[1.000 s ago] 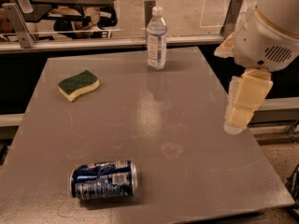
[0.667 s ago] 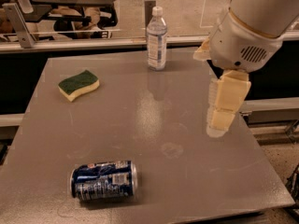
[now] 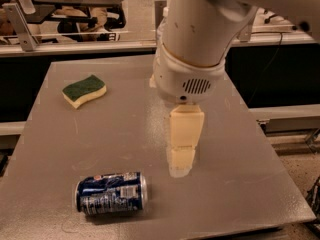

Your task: Place pepsi can upright

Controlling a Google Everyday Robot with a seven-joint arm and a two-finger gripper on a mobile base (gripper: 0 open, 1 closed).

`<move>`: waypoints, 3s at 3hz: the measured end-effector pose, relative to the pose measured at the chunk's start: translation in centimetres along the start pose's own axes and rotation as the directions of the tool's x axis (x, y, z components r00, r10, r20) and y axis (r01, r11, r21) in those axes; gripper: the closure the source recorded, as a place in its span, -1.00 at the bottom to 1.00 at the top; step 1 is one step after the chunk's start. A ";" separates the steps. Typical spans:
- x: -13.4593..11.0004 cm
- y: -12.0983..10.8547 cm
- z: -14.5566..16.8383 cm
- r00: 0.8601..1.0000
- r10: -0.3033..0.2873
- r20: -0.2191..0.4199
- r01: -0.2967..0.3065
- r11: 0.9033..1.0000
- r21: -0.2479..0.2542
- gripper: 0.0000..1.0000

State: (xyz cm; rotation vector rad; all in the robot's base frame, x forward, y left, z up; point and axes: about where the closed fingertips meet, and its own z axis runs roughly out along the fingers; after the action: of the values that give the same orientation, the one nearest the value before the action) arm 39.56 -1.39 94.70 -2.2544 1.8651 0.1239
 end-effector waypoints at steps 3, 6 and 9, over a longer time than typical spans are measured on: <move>-8.4 3.2 5.7 0.991 -0.128 -0.031 0.123 0.984 -0.131 -1.00; -11.2 5.1 9.7 0.996 -0.046 -0.070 0.036 0.989 -0.146 -1.00; -10.4 4.8 12.5 0.993 0.010 -0.121 -0.027 0.990 -0.138 -0.70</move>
Offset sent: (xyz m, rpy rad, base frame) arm -0.0510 0.0886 -0.0554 -0.1049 0.1543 0.1873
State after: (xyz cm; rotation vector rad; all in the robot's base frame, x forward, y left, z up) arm 33.72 10.49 84.13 -2.3858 1.9963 0.1286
